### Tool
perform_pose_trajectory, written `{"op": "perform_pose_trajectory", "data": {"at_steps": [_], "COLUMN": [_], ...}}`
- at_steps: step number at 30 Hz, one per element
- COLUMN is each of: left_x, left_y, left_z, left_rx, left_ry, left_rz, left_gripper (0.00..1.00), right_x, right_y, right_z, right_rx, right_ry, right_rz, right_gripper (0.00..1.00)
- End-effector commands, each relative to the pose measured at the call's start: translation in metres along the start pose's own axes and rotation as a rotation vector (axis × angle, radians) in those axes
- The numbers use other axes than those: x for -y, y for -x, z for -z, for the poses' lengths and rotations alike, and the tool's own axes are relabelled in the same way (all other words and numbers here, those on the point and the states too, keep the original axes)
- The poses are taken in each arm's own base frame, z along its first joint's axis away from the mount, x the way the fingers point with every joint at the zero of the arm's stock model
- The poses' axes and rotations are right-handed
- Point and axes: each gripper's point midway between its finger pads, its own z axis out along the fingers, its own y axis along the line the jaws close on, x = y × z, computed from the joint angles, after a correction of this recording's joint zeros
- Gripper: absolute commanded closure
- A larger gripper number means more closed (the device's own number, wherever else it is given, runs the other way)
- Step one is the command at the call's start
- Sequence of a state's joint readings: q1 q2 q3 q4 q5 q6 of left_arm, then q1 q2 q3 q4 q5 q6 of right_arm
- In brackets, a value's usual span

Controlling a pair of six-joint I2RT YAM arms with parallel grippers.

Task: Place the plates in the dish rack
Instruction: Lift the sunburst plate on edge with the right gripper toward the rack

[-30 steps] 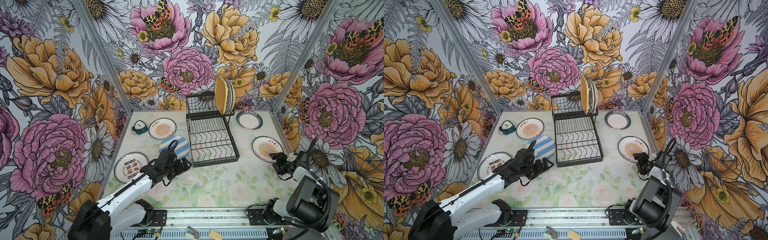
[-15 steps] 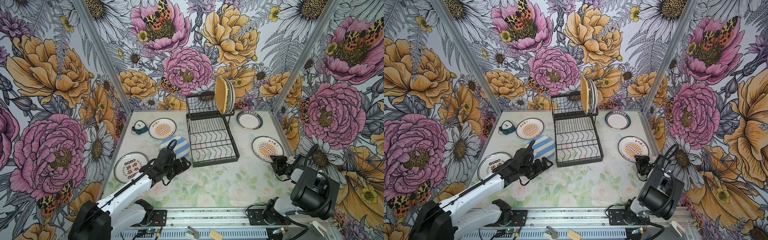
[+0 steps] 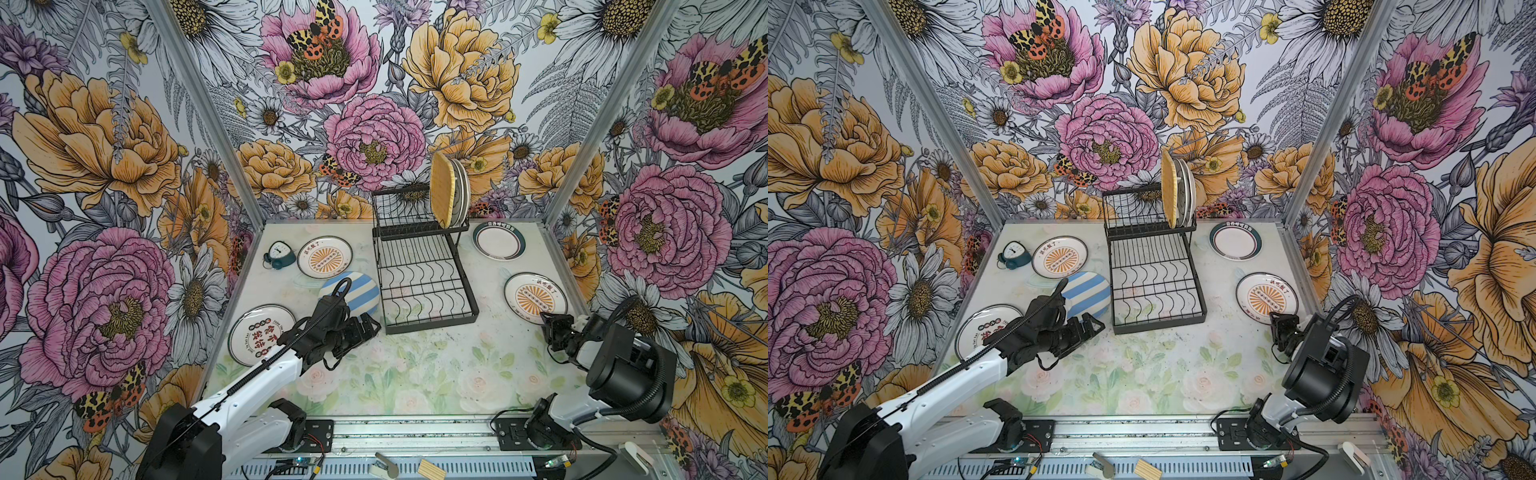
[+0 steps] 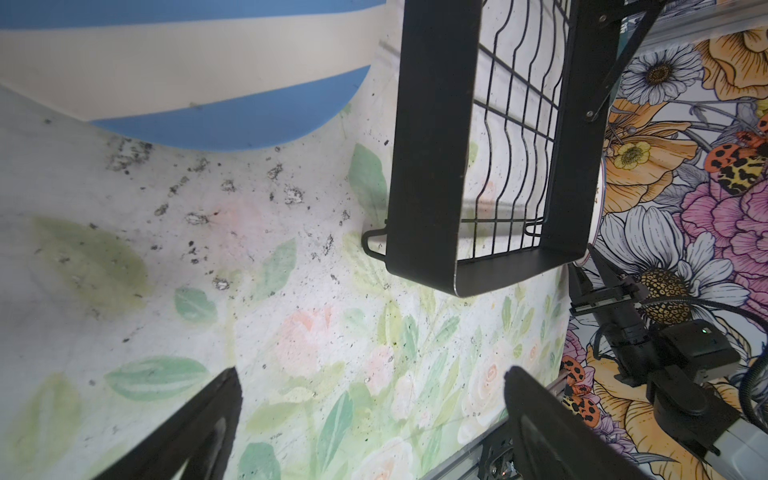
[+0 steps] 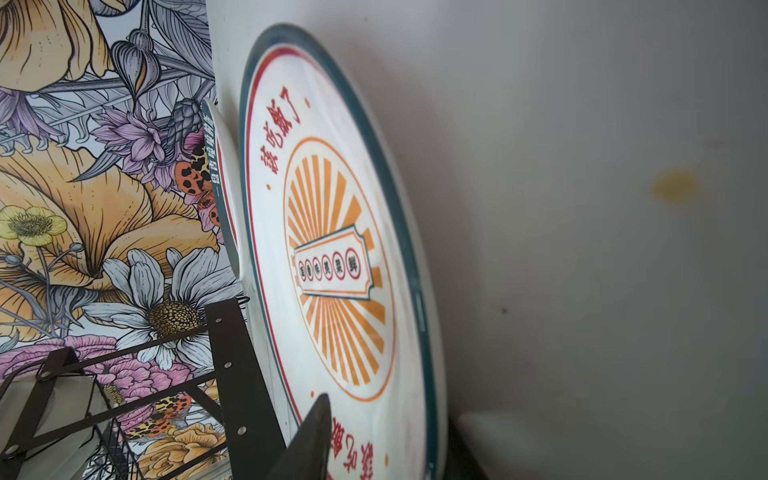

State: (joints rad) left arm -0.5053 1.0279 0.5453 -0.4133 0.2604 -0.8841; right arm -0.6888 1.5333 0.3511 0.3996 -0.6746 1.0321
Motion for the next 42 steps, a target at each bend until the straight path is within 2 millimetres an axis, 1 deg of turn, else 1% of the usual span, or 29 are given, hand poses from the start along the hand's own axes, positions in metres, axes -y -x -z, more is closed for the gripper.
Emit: {"op": "perform_pose_trajectory", "data": {"at_steps": [1, 6, 9, 10, 12, 16, 24, 30, 35, 39, 42], "left_x": [0.005, 0.006, 0.007, 0.008, 0.008, 0.010, 0.017, 0.020, 0.026, 0.033, 0.038], "left_y": [0.003, 0.004, 0.005, 0.005, 0.004, 0.003, 0.003, 0.003, 0.004, 0.005, 0.005], "left_z": [0.003, 0.004, 0.005, 0.005, 0.005, 0.006, 0.007, 0.007, 0.008, 0.009, 0.010], "left_rx": [0.008, 0.017, 0.021, 0.022, 0.023, 0.025, 0.031, 0.029, 0.024, 0.015, 0.003], "left_ry": [-0.031, -0.031, -0.035, -0.034, -0.033, -0.032, -0.037, -0.042, -0.054, -0.071, -0.087], "left_rz": [-0.004, 0.002, 0.003, 0.003, 0.003, -0.003, -0.020, -0.032, -0.052, -0.078, -0.102], "left_gripper": [0.01, 0.01, 0.01, 0.01, 0.01, 0.01, 0.01, 0.01, 0.01, 0.01, 0.01], "right_x": [0.022, 0.024, 0.023, 0.023, 0.022, 0.012, -0.022, -0.049, -0.064, -0.079, -0.090], "right_y": [-0.001, -0.001, 0.000, 0.000, 0.001, 0.003, 0.002, -0.003, -0.018, -0.039, -0.060], "right_z": [-0.003, -0.006, -0.009, -0.009, -0.010, -0.010, -0.002, 0.013, 0.024, 0.035, 0.043], "right_rx": [0.022, 0.019, 0.016, 0.015, 0.013, 0.006, -0.039, -0.056, -0.086, -0.125, -0.169], "right_ry": [-0.059, -0.054, -0.043, -0.041, -0.035, -0.005, 0.072, 0.116, 0.142, 0.158, 0.170], "right_rz": [-0.049, -0.060, -0.067, -0.070, -0.071, -0.057, 0.021, 0.076, 0.109, 0.167, 0.212], "right_gripper": [0.71, 0.91, 0.99, 1.00, 1.00, 1.00, 1.00, 1.00, 1.00, 1.00, 1.00]}}
